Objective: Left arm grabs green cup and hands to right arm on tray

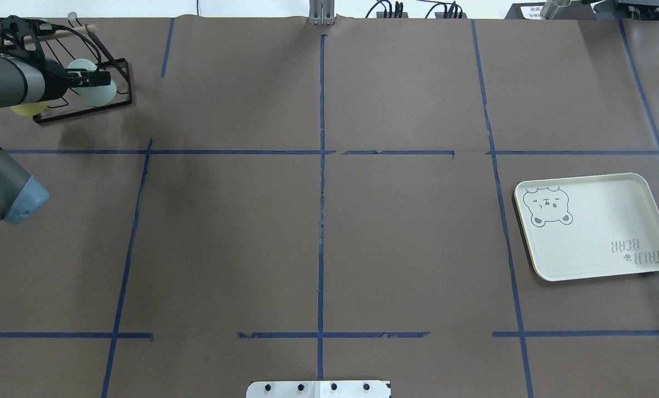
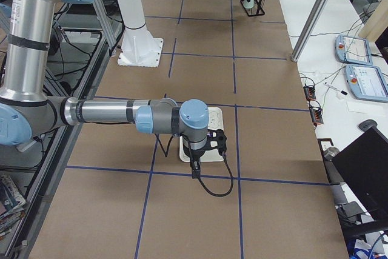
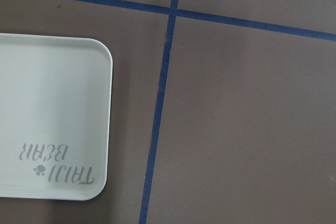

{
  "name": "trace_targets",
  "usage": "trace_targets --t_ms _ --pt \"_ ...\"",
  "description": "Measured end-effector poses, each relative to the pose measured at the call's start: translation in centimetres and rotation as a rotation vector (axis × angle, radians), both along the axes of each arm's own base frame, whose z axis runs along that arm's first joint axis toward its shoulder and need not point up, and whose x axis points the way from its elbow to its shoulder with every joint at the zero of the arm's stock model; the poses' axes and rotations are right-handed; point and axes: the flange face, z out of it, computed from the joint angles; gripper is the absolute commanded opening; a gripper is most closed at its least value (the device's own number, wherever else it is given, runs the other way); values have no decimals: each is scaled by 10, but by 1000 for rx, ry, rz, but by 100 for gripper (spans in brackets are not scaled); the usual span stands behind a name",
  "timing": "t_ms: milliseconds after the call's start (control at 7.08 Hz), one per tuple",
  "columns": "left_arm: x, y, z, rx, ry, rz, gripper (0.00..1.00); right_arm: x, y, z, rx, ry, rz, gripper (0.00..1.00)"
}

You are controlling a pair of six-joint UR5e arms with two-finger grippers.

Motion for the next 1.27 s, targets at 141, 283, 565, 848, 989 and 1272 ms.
trace_targets --t_ms 141,283,565,848,989,1272 --pt "1 -1 2 -4 -3 -1 100 0 0 0 -1 0 0 100" --pt "2 -1 4 -5 -9 -6 100 0 0 1 -1 0 0 100" --pt "6 -1 5 2 -23 -23 96 0 0 0 -1 0 0 100" --pt "7 -2 4 7 -28 -31 83 0 0 0 0 0 0 100" --pt "7 -2 2 11 -29 -36 72 0 0 0 0 0 0 100" --pt "5 -3 1 16 -30 -43 51 0 0 0 0 0 0 100"
